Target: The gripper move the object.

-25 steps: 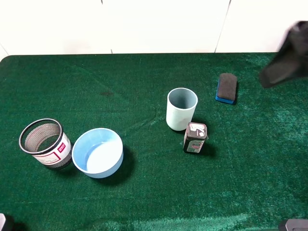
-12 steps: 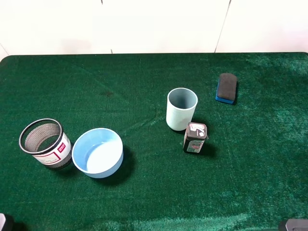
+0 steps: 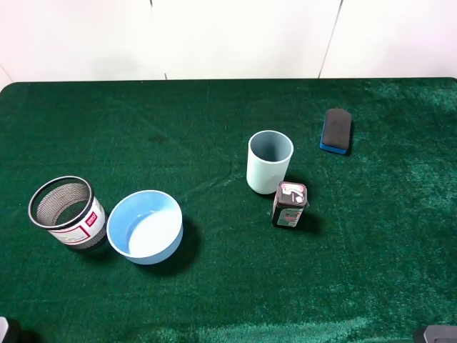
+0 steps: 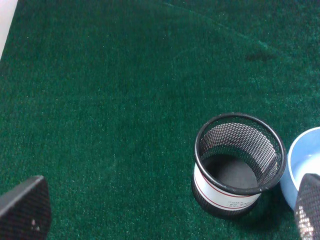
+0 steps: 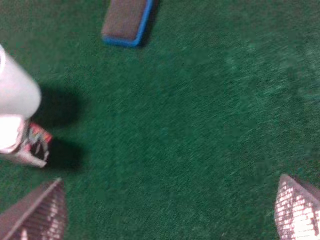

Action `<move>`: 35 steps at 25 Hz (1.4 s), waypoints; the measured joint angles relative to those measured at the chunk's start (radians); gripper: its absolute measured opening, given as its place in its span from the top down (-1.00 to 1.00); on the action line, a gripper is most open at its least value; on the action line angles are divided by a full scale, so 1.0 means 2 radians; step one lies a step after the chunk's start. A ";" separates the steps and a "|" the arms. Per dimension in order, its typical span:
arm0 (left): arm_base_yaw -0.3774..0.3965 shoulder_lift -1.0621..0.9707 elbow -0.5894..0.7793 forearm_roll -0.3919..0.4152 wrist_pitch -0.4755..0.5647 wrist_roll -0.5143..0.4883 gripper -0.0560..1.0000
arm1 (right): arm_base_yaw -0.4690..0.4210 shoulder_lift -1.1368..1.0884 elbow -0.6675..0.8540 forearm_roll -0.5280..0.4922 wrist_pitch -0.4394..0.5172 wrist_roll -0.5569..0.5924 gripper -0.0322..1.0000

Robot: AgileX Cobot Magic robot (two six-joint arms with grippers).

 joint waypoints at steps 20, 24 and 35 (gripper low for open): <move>0.000 0.000 0.000 0.000 0.000 0.000 -0.99 | -0.056 -0.123 0.072 -0.002 -0.090 -0.067 -0.27; 0.000 0.000 0.000 0.000 0.000 0.000 -0.99 | -0.056 -0.123 0.072 -0.002 -0.090 -0.069 -0.27; 0.000 0.000 0.000 0.000 0.000 0.000 -0.99 | -0.056 -0.123 0.072 -0.002 -0.090 -0.075 -0.39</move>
